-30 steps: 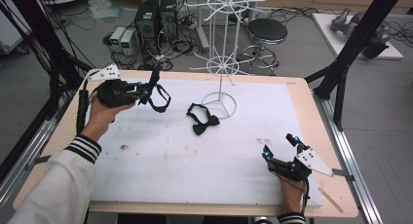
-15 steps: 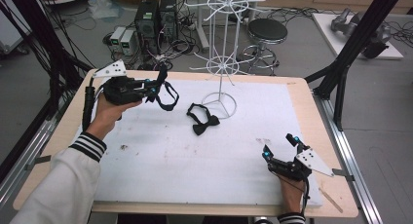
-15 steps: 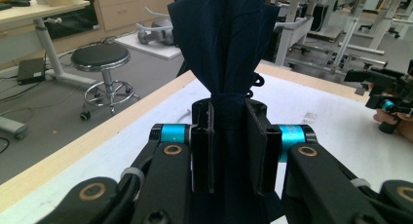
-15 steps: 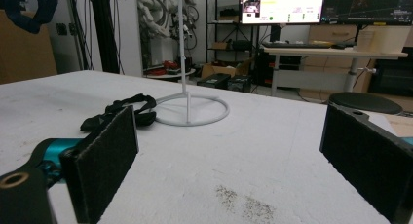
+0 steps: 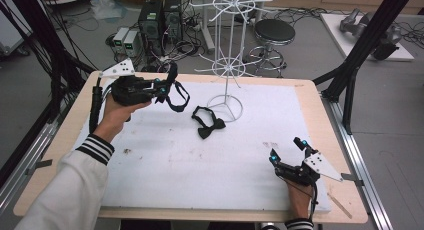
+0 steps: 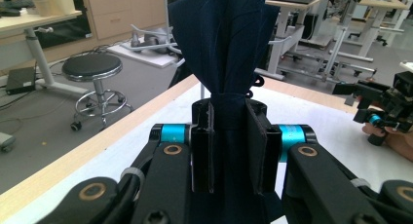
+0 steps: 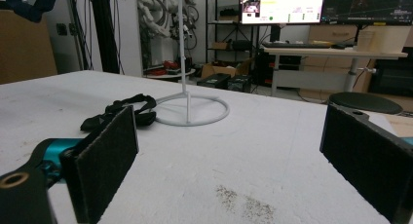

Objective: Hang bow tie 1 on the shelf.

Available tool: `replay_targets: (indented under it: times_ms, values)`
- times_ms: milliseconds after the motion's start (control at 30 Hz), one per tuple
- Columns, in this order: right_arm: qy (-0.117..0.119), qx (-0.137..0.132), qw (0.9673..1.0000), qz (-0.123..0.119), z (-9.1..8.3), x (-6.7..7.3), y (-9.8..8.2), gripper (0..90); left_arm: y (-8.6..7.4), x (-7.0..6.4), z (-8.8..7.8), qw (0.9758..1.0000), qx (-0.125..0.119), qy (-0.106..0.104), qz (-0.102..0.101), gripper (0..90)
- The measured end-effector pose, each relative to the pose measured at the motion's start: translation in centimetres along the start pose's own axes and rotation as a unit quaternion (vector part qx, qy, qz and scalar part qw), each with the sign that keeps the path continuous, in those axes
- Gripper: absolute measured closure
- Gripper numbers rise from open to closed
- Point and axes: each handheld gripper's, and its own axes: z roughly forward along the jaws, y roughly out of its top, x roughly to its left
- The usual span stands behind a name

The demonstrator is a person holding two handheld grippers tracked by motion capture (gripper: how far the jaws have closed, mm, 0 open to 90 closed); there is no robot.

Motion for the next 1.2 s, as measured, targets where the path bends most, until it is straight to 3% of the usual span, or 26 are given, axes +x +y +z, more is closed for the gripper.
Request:
replay_targets:
  times_ms: [667,1200]
  values:
    - [0.0,0.0,1.0,0.002,0.0,0.0,0.0,6.2,1.6,-1.5,2.3,0.9997,-0.008,-0.023,0.009,74.4]
    - [0.0,-0.002,1.0,0.0,0.0,0.0,0.0,6.2,2.5,-2.1,3.9,0.9994,-0.011,-0.03,0.012,74.3]
